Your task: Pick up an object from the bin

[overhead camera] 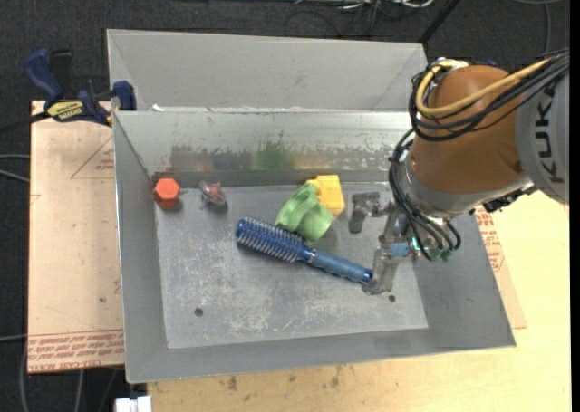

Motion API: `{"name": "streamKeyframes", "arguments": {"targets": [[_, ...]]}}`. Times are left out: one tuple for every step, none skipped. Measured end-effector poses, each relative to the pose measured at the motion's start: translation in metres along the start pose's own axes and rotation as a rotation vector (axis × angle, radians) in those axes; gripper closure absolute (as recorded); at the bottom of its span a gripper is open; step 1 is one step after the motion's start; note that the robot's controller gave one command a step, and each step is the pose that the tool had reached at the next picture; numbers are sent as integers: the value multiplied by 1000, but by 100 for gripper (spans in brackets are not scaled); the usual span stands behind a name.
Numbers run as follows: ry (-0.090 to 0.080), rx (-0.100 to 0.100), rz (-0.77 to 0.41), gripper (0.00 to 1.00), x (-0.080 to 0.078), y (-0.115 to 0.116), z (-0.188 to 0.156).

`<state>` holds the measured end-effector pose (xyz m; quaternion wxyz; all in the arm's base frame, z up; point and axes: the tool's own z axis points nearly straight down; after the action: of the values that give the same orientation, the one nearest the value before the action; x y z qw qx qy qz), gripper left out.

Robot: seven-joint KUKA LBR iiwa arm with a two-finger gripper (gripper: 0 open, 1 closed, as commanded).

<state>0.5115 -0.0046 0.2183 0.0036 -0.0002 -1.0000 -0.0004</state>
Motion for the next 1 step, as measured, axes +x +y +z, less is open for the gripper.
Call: {"name": "streamKeyframes", "arguments": {"targets": [[-2,0,-98,0,-47,-3,139]]}}
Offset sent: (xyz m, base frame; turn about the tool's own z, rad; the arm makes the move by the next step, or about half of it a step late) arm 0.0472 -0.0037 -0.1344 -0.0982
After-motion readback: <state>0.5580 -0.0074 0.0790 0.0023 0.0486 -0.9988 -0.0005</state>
